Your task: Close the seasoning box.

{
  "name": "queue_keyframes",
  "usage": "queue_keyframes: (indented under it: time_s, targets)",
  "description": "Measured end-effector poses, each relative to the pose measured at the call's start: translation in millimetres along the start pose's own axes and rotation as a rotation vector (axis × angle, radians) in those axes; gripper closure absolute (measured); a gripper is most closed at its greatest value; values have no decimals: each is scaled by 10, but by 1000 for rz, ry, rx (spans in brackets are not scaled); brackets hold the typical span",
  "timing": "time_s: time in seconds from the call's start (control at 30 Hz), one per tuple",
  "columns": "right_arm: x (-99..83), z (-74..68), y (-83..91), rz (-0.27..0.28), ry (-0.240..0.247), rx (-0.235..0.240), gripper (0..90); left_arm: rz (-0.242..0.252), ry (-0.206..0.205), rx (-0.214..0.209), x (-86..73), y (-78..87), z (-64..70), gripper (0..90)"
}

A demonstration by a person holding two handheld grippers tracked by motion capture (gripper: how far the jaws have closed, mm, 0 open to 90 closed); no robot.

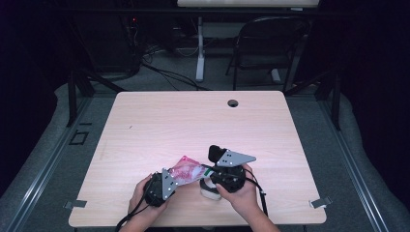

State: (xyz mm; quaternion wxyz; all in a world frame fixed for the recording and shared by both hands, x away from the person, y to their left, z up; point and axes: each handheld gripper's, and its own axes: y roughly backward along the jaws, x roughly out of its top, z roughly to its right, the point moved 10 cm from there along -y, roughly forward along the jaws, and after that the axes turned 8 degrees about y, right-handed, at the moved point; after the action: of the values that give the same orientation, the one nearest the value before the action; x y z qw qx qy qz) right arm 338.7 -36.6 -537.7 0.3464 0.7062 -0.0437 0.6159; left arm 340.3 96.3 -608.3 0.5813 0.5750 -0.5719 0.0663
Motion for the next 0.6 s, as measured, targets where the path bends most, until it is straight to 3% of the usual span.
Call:
queue_keyframes:
  time_s: [0.6]
  targets:
    - [-50, -4, -50, -27, -4, 9, 891, -21, 61, -63, -83, -75, 36, 659]
